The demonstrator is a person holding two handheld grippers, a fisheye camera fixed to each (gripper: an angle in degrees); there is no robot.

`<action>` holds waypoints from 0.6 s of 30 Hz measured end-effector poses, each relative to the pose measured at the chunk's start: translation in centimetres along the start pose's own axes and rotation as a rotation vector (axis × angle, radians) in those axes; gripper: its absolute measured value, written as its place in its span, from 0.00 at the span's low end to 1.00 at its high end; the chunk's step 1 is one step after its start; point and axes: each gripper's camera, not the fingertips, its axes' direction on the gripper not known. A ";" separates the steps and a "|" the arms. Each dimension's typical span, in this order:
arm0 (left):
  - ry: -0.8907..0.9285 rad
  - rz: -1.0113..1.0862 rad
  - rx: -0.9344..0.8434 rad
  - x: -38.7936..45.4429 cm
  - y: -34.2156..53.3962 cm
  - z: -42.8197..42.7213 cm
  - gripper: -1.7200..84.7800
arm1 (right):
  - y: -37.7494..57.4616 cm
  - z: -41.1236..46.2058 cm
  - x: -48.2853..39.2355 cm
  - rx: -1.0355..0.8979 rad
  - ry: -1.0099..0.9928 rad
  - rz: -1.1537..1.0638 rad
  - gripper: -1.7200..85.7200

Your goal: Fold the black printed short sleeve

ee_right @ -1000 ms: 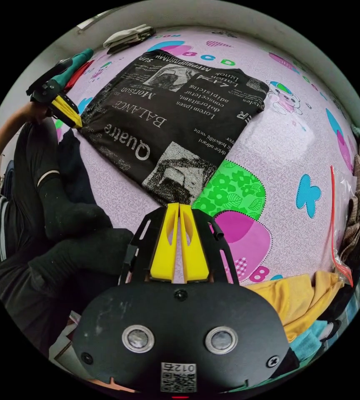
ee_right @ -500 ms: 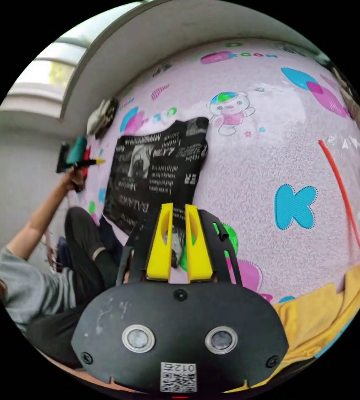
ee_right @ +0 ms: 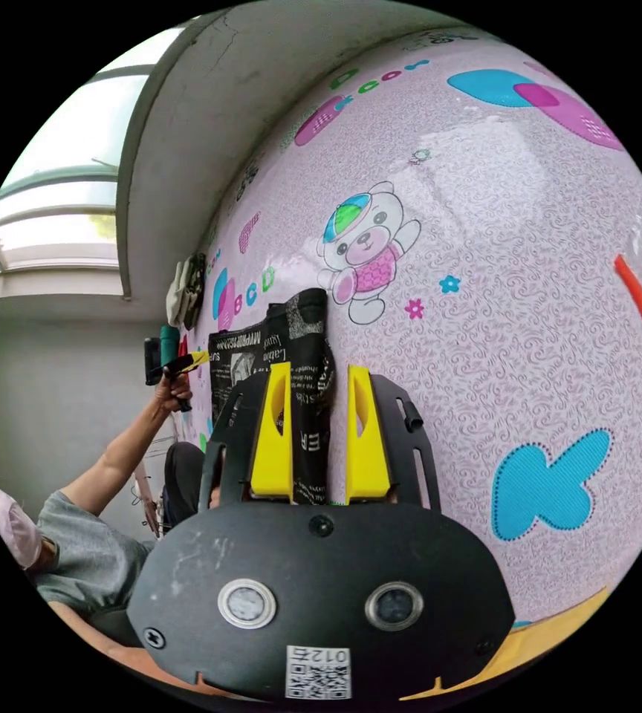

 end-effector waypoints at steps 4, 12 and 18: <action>0.033 0.045 -0.011 -1.0 2.8 -0.1 0.15 | -2.0 1.5 0.2 -0.031 -0.014 -0.056 0.14; -0.016 0.069 -0.064 -2.9 10.0 -0.1 0.09 | -2.1 4.9 1.2 -0.030 0.021 -0.125 0.10; -0.047 0.068 -0.015 -3.9 17.4 -1.1 0.05 | 0.7 8.0 1.4 0.002 0.084 -0.165 0.01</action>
